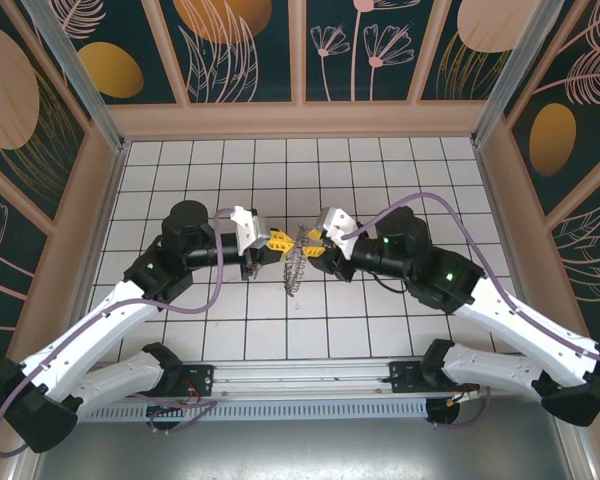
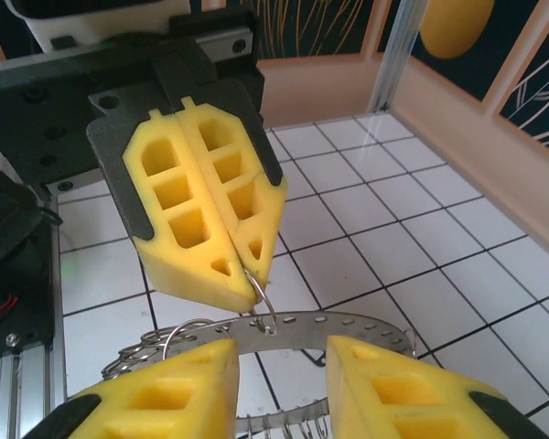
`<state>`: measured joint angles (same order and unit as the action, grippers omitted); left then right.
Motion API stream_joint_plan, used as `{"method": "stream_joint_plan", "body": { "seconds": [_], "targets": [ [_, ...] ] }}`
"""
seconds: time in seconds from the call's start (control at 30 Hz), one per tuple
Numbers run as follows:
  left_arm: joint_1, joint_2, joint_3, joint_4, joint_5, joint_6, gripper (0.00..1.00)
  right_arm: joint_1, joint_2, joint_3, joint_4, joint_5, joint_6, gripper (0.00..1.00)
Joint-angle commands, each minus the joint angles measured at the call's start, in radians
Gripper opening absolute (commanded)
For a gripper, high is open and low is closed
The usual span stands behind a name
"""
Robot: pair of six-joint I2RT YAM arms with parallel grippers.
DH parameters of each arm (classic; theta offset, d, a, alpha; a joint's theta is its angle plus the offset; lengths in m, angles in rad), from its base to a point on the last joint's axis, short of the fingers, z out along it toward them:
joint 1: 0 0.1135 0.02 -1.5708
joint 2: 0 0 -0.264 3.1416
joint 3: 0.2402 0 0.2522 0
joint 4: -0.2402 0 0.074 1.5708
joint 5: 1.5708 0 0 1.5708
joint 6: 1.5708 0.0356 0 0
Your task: Put the keys on the keyring
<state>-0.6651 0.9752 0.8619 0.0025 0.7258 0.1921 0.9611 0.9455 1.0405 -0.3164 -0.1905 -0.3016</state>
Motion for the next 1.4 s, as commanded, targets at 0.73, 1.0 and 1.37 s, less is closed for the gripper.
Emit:
{"method": "stream_joint_plan", "body": {
  "seconds": [0.73,1.0,1.37],
  "targets": [
    [-0.002,-0.053,-0.063,0.344,0.173,-0.199,0.0,0.005,-0.06,-0.119,0.306,-0.137,0.046,0.27],
    [-0.002,-0.058,-0.071,0.345,0.176,-0.201,0.0,0.005,-0.048,-0.12,0.325,-0.172,0.05,0.23],
    [-0.002,-0.054,-0.069,0.352,0.175,-0.206,0.0,0.005,-0.03,-0.108,0.305,-0.188,0.045,0.01]
  ]
}}
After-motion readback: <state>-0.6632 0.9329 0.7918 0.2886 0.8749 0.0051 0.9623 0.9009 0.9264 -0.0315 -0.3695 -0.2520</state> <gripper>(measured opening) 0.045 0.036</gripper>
